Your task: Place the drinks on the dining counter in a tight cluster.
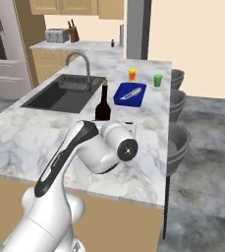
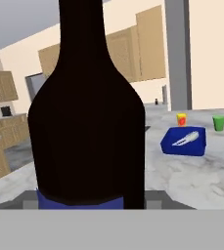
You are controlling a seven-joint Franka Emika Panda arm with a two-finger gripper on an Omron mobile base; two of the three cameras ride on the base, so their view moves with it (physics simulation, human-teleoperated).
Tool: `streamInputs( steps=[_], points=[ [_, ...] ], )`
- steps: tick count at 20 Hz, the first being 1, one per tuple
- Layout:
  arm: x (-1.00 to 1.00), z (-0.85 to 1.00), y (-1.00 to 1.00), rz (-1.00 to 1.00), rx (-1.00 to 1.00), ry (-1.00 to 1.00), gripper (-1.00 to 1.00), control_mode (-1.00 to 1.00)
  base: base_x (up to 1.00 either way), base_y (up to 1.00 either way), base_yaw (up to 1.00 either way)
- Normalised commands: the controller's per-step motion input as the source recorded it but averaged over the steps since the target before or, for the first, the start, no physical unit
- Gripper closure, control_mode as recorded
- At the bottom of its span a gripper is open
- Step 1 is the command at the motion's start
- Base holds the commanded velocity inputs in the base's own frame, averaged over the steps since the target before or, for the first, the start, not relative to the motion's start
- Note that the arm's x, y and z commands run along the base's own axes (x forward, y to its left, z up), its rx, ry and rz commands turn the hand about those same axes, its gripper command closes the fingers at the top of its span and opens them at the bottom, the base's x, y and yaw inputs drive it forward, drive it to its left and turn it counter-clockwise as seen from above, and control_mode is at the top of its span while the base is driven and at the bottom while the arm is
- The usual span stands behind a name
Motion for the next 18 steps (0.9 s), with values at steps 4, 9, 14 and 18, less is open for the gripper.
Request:
streamInputs(
  steps=[4, 9, 14, 18],
  points=[
    [0.00, 0.00, 0.00, 0.00, 0.00, 0.00, 1.00, 1.00, 0.61, -0.16, 0.11],
    [0.00, 0.00, 0.00, 0.00, 0.00, 0.00, 1.00, 1.00, 0.00, 0.01, 0.00],
    [0.00, 0.00, 0.00, 0.00, 0.00, 0.00, 1.00, 1.00, 0.00, 0.00, 0.00],
    [0.18, 0.00, 0.02, 0.03, 0.00, 0.05, 1.00, -1.00, 0.00, 0.00, 0.00]
  ],
)
